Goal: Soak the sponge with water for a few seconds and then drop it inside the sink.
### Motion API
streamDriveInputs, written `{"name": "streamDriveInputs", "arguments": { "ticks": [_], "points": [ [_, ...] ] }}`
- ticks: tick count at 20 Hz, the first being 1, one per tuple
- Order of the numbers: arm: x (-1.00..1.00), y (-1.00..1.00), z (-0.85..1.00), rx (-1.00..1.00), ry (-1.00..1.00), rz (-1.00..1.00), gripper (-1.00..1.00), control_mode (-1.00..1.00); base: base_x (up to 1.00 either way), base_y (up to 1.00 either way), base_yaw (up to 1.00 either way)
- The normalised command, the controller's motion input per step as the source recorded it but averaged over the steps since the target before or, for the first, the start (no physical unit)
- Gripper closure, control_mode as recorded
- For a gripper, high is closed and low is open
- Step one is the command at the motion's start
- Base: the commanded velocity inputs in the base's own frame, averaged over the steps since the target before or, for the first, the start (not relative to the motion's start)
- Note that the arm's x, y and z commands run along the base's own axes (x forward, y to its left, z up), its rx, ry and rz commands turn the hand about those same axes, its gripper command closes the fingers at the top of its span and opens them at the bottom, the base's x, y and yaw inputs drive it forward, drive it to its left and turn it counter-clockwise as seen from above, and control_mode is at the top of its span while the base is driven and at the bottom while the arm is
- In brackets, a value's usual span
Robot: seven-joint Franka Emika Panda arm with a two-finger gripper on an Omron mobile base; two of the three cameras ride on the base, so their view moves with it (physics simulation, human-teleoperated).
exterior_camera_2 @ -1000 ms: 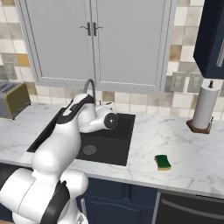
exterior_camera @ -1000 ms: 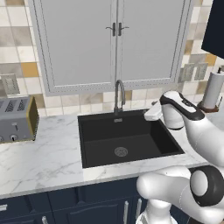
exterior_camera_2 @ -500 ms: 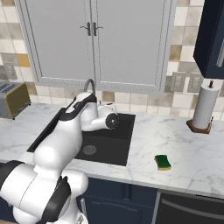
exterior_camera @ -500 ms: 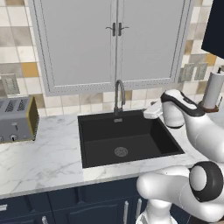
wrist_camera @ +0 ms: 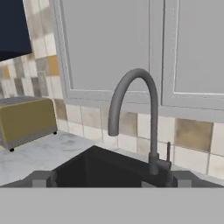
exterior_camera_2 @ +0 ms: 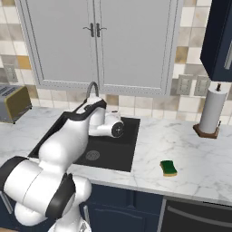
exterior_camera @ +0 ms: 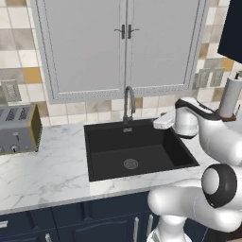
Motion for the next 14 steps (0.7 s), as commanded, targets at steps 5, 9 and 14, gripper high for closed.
{"name": "streamDriveInputs", "arguments": {
  "ticks": [5, 9, 14],
  "points": [
    [0.15, 0.10, -0.10, 0.05, 0.02, 0.00, -1.00, -1.00, 0.00, 0.00, 0.00],
    [0.10, 0.01, 0.00, 0.00, 0.00, 0.00, -1.00, -1.00, 0.00, 0.00, 0.00],
    [0.13, 0.00, 0.00, 0.00, -0.01, 0.00, -1.00, -1.00, 0.00, 0.00, 0.00]
  ]
}}
